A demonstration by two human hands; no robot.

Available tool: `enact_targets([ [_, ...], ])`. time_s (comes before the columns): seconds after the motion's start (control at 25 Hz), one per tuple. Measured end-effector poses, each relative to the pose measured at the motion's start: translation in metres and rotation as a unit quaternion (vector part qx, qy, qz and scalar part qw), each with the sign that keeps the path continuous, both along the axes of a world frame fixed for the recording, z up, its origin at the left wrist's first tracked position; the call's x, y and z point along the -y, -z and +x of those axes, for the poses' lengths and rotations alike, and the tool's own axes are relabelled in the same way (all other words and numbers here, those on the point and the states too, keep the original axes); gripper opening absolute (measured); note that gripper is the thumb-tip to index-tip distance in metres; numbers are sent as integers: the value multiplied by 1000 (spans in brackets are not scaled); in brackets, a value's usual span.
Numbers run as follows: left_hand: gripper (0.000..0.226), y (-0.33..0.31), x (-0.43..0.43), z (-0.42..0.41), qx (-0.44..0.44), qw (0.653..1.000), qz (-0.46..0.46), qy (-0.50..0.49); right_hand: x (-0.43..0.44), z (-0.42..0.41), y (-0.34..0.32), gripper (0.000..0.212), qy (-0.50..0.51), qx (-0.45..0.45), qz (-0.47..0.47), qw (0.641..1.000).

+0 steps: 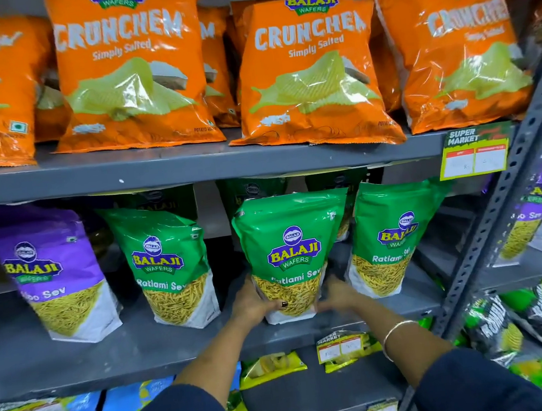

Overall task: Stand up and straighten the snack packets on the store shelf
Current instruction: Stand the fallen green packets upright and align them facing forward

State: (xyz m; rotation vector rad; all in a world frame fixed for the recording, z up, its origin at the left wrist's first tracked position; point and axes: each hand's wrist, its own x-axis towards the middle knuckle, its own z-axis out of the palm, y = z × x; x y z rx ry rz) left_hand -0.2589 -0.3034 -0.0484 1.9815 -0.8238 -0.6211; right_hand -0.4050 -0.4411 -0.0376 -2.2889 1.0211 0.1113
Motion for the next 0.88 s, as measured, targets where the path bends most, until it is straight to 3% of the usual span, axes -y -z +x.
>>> enact_targets([
  [0.04, 89, -1, -2, -2, 2, 1000, 4, 1, -1, 2, -10, 26, -30, -117, 17, 993],
  [0.12, 84, -4, -11, -5, 22, 999, 37, 5, -15, 13, -25, 35, -78, -298, 135, 942],
  [0.2, 47, -5, -31, 6, 50, 994, 97, 2, -42, 41, -31, 36, -124, -352, 217, 902],
  [0.24, 29, -4, -46, 18, 37, 989, 145, -1, -60, 57, -30, 35, -140, -344, 228, 900],
  [0.32, 35, -9, -84, 47, -68, 960, 273, -6, -94, 89, -21, 28, -162, -267, 189, 931],
  [0.4, 35, -18, -123, 87, -127, 931, 339, -54, -116, 118, -14, 51, -161, -118, 98, 975],
  [0.48, 22, -24, -144, 132, -78, 958, 250, -115, -119, 143, -6, 88, -89, 21, 73, 993],
  [0.52, 35, -22, -145, 154, -30, 979, 168, -108, -119, 154, -4, 96, -61, 79, 92, 991],
  [0.64, 79, -21, -137, 168, -44, 998, 35, -22, -117, 172, 6, 95, -37, 175, 174, 968],
  [0.72, 84, -9, -142, 173, -80, 997, -9, -5, -127, 176, 14, 93, -13, 211, 218, 953],
  [0.88, 89, 6, -164, 173, -70, 997, -39, 0, -153, 163, -15, 71, -68, 272, 277, 919],
])
